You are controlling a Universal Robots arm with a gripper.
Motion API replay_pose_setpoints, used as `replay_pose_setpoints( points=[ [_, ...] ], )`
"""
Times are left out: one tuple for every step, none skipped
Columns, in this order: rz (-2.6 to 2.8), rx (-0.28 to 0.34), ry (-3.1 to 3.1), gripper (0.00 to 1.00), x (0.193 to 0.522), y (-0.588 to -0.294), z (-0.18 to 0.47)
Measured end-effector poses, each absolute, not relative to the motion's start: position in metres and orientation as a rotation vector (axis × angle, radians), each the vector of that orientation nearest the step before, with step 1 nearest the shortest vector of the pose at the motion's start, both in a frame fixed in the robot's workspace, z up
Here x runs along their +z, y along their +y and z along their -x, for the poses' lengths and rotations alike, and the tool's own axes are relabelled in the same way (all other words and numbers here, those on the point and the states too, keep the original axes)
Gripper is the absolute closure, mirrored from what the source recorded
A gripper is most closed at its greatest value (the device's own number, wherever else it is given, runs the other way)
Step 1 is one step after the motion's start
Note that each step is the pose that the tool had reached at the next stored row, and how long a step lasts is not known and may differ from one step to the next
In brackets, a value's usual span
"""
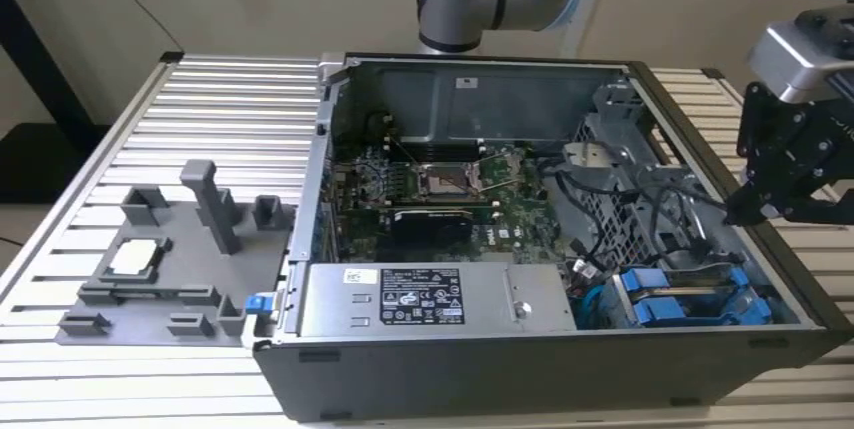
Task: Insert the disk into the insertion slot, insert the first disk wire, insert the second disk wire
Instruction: 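Insert the first disk wire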
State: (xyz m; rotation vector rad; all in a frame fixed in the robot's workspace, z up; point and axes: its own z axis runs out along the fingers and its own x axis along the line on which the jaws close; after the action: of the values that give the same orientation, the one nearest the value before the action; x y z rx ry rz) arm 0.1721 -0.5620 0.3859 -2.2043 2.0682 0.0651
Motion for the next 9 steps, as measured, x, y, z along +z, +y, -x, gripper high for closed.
replay_pose_setpoints(
  points=[
    [2.205, 0.064, 2.069, 0.81, 0.3848, -0.5621, -0.1714],
    [2.205, 0.063, 2.069, 0.81, 0.3838, -0.5622, -0.1708],
    [2.207, 0.061, 2.070, 0.81, 0.3825, -0.5622, -0.1703],
    [2.207, 0.059, 2.071, 0.81, 0.3814, -0.5622, -0.1699],
    [2.208, 0.058, 2.072, 0.81, 0.3802, -0.5623, -0.1696],
    [2.208, 0.057, 2.072, 0.81, 0.3790, -0.5625, -0.1694],
    [2.209, 0.057, 2.073, 0.81, 0.3779, -0.5629, -0.1693],
    [2.209, 0.056, 2.073, 0.81, 0.3767, -0.5635, -0.1692],
    [2.209, 0.056, 2.073, 0.81, 0.3756, -0.5642, -0.1691]
  ],
)
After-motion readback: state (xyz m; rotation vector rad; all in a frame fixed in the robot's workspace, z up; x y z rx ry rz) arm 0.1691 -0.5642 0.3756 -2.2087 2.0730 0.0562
